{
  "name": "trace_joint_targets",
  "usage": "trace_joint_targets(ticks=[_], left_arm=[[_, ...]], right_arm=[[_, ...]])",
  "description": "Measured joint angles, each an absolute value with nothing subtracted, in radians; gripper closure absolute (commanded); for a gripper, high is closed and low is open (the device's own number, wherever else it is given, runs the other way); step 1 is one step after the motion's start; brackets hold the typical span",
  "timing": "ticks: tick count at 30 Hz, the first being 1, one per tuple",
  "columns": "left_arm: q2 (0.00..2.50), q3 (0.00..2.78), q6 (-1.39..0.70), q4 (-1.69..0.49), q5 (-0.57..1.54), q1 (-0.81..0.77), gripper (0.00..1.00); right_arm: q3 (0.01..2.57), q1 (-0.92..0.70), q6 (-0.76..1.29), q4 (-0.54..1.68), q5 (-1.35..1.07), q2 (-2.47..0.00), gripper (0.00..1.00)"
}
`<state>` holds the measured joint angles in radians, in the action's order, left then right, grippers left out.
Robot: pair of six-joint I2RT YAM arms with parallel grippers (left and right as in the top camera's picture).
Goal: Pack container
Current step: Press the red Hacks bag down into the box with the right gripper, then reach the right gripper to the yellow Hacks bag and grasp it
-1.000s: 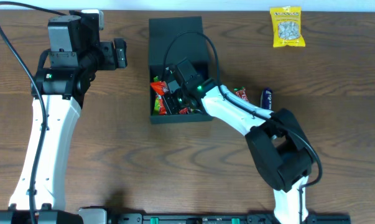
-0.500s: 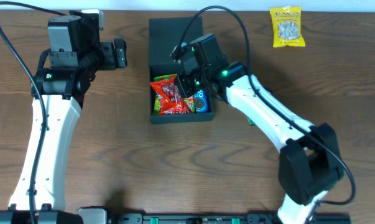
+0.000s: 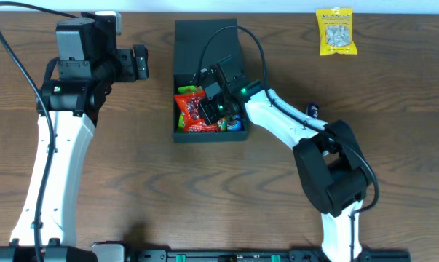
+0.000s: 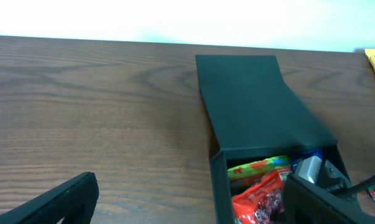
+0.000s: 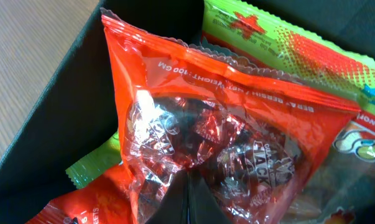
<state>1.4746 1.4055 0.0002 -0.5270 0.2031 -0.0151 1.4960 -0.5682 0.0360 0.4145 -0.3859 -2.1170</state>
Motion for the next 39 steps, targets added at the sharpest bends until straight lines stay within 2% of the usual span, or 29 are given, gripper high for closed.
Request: trace_joint_targets(ticks=[9,31,39], left_arm=[[1.474,1.406,0.0,-0.532,0.203,-0.015,0.05],[1.474,1.406,0.0,-0.56,0.203,-0.015,0.05],[1.474,1.406,0.0,-0.568,0.203,-0.015,0.05]], right_arm=[[1.587,-0.566,0.037,0.478,-0.425,-2.121,0.99],[1.652,-0.575,0.037,0.392,-0.419,-2.238,0.99],[1.794,-0.533,0.041,0.407,-0.411,-2.228,0.98]])
